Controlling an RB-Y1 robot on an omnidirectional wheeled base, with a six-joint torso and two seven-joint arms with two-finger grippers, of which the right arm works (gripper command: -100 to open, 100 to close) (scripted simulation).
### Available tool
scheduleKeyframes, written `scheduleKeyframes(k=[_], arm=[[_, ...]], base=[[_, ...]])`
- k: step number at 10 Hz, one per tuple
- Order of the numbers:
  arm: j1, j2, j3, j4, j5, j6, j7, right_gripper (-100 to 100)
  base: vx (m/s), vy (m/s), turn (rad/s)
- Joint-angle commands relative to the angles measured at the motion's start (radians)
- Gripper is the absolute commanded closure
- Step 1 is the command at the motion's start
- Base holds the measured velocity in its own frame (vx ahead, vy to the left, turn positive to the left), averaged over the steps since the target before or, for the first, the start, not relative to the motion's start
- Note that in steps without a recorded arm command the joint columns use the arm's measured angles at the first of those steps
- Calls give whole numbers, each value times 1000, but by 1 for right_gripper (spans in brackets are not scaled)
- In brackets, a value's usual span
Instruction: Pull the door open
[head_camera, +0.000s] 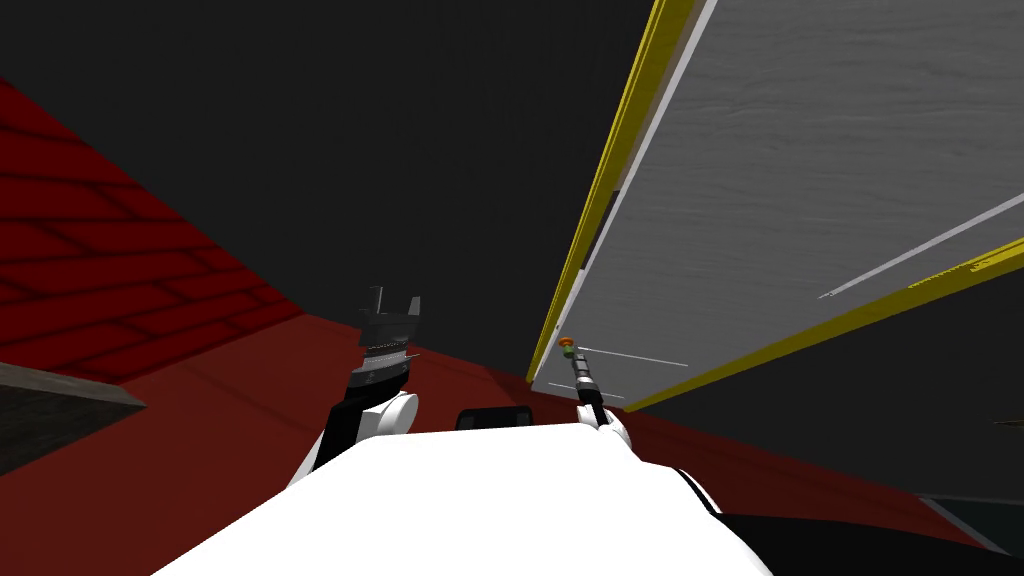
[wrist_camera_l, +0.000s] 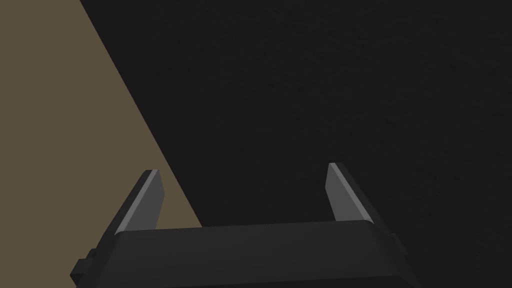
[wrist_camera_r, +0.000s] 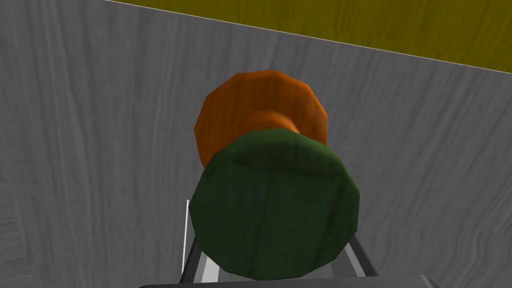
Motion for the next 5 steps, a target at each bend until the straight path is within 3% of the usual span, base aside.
scheduleKeyframes(k=[1, 5], arm=[[-14, 7, 9, 11, -21, -3, -50, 100], [-18, 10, 14, 10, -52, 5, -147, 100]], base=[[-80, -36, 153], [-57, -23, 76]])
